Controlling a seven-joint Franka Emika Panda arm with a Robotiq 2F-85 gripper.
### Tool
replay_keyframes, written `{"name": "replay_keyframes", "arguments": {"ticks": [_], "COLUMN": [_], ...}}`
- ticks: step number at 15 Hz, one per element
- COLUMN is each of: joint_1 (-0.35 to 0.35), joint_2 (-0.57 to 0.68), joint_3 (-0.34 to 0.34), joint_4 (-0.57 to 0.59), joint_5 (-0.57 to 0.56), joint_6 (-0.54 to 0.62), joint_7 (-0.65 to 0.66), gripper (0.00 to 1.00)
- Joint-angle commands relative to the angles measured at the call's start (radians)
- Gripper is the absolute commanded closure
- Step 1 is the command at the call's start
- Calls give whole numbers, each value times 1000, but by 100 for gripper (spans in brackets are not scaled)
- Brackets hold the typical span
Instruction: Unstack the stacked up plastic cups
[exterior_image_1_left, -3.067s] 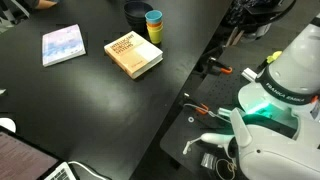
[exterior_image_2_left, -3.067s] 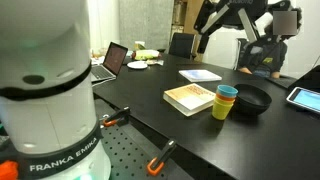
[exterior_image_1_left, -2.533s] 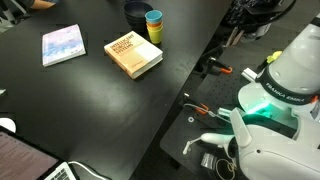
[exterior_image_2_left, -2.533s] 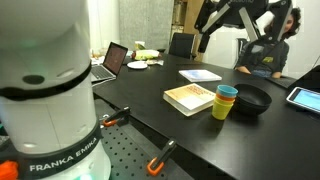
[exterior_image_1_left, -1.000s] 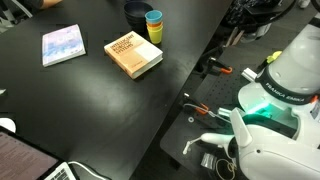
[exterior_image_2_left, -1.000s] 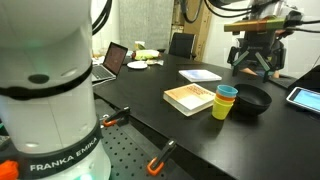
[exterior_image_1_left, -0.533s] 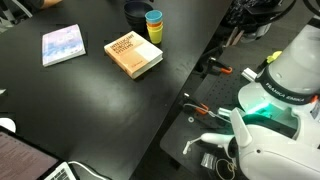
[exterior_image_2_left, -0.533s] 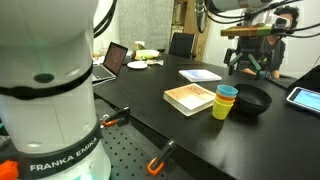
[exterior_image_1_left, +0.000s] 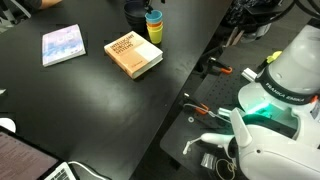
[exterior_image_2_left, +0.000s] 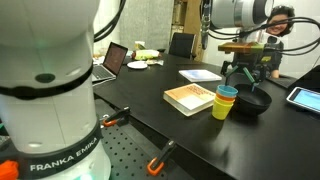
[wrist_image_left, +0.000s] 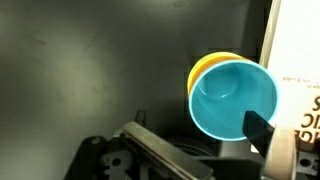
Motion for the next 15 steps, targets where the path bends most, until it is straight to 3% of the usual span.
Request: {"name": "replay_keyframes", "arguments": {"ticks": [1,2,3,12,15], "joint_1": [9,7,8,-1,-1], "joint_2": [26,26,22,38,23], "joint_3": [-2,1,2,7,9], "joint_4": [19,16,12,6,-1], "joint_5": [9,16,15,32,46], "joint_6": [35,42,38,71,61], "joint_7": [-24,-33,-40,-85,-93], "gripper": [0,25,25,95,100]}}
